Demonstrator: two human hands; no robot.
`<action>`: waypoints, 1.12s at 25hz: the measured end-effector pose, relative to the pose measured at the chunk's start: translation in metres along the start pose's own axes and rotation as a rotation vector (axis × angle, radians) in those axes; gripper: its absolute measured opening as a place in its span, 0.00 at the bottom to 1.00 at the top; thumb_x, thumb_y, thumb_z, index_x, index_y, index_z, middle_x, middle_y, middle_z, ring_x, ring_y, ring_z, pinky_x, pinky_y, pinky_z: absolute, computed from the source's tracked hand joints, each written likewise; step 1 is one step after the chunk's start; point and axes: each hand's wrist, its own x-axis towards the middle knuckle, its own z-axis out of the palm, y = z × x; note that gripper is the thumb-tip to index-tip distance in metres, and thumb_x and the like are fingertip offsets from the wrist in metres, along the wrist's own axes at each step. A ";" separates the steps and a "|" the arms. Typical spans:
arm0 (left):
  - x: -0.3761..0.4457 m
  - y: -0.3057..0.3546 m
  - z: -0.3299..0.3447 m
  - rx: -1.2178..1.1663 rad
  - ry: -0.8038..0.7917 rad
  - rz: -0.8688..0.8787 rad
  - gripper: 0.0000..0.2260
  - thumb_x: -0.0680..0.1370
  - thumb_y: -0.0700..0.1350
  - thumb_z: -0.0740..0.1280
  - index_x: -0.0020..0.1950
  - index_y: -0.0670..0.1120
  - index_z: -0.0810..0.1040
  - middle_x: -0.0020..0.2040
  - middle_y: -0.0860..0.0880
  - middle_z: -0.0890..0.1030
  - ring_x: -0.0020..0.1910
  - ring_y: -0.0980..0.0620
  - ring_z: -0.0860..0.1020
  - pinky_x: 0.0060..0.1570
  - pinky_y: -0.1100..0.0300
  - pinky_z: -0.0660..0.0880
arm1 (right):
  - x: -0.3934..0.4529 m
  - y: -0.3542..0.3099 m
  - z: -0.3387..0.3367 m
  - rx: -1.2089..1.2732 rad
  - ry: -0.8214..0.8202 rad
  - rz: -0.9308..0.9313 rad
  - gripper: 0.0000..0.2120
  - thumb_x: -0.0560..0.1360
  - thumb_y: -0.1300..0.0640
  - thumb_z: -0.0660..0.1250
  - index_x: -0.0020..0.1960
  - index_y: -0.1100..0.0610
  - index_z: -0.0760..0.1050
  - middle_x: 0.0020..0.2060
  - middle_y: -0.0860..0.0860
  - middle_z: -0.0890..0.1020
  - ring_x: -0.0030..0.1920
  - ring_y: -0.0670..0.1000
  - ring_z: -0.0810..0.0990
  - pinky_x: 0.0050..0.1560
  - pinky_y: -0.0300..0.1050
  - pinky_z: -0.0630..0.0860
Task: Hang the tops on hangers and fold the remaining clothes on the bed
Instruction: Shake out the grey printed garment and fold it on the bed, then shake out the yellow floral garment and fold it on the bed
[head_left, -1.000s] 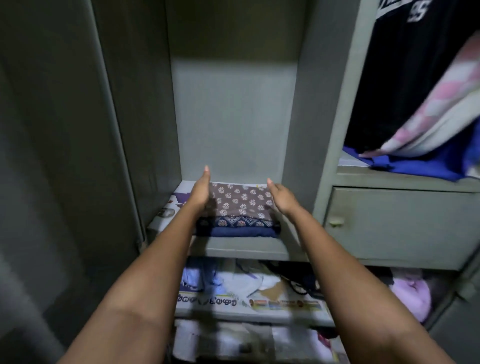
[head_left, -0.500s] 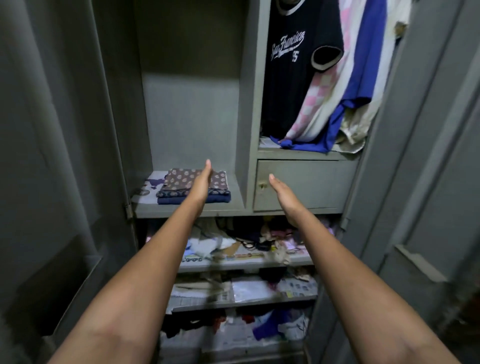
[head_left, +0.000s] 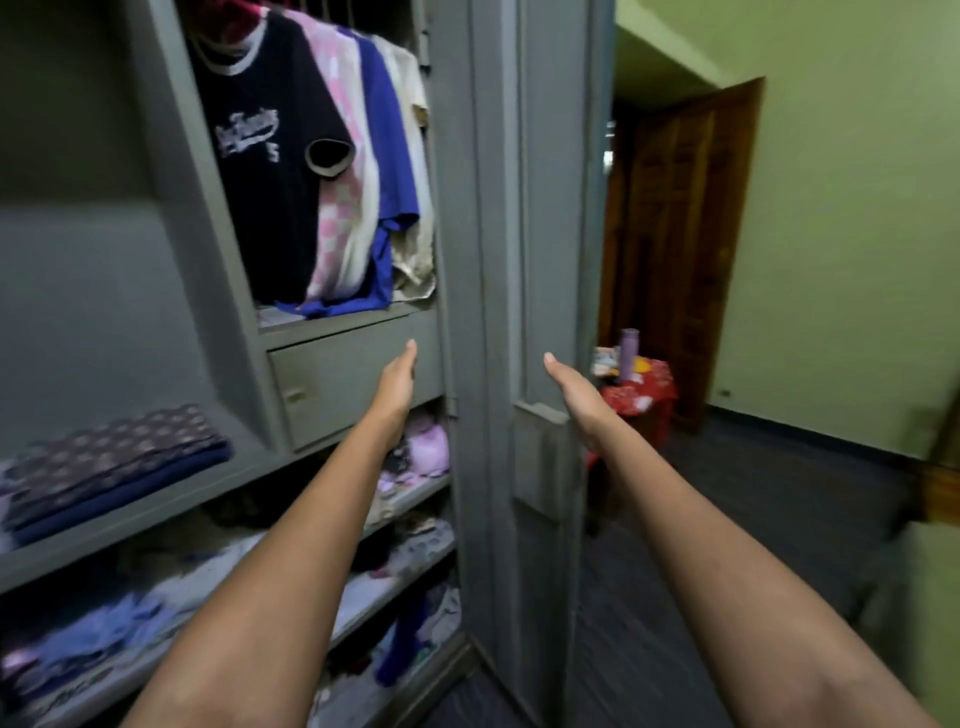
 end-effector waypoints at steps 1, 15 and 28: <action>-0.008 0.004 0.024 -0.020 -0.069 -0.002 0.22 0.84 0.51 0.52 0.73 0.39 0.65 0.68 0.51 0.68 0.69 0.54 0.66 0.60 0.64 0.60 | 0.000 0.014 -0.028 0.007 0.058 0.006 0.45 0.70 0.30 0.62 0.74 0.60 0.63 0.73 0.51 0.66 0.73 0.50 0.63 0.75 0.51 0.55; -0.059 0.004 0.309 -0.077 -0.635 -0.012 0.25 0.83 0.55 0.49 0.76 0.42 0.59 0.73 0.49 0.66 0.73 0.51 0.62 0.71 0.58 0.58 | -0.142 0.012 -0.292 -0.117 0.631 0.193 0.38 0.77 0.35 0.56 0.77 0.58 0.57 0.75 0.53 0.61 0.75 0.54 0.60 0.73 0.52 0.56; 0.094 -0.016 0.584 -0.198 -0.664 -0.037 0.27 0.83 0.57 0.47 0.78 0.42 0.55 0.78 0.46 0.57 0.76 0.48 0.55 0.74 0.53 0.53 | 0.045 0.066 -0.542 -0.183 0.655 0.214 0.33 0.79 0.37 0.54 0.76 0.56 0.57 0.75 0.53 0.61 0.75 0.55 0.59 0.73 0.54 0.55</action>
